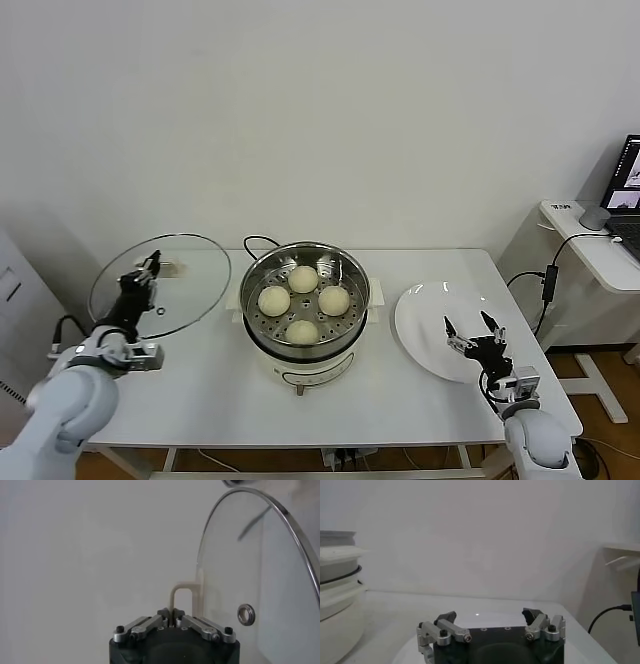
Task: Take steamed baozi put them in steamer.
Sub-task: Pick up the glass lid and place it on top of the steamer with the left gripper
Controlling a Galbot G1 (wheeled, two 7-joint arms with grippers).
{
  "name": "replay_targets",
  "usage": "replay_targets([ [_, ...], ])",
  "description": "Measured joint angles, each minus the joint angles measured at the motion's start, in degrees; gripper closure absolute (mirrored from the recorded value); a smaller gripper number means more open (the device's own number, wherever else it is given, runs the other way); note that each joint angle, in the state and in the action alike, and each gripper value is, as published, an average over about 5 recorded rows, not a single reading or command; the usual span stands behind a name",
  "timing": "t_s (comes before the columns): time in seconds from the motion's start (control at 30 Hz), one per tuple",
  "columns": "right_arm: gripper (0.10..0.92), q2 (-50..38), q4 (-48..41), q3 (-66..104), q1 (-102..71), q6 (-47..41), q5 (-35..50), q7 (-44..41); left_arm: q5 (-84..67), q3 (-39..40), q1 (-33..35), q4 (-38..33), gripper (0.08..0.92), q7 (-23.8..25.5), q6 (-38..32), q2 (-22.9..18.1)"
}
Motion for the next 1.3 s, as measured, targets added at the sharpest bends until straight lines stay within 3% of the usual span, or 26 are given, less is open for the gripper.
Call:
replay_targets([
  [0.23, 0.203, -0.4, 0.2, -0.1, 0.0, -0.3, 0.0, 0.2, 5.1, 9.4, -4.7, -2.8, 0.893, 3.8, 9.0, -1.3],
  [0.5, 0.203, -0.5, 0.1, -0.1, -0.3, -0.3, 0.0, 0.2, 11.4, 19.7, -10.4, -2.9, 0.893, 5.9, 15.6, -5.7],
  [1.3, 0.203, 0.0, 0.1, 0.0, -0.6, -0.3, 0.0, 0.1, 19.5, 34.3, -19.4, 3.2, 0.893, 7.4, 20.3, -16.5],
])
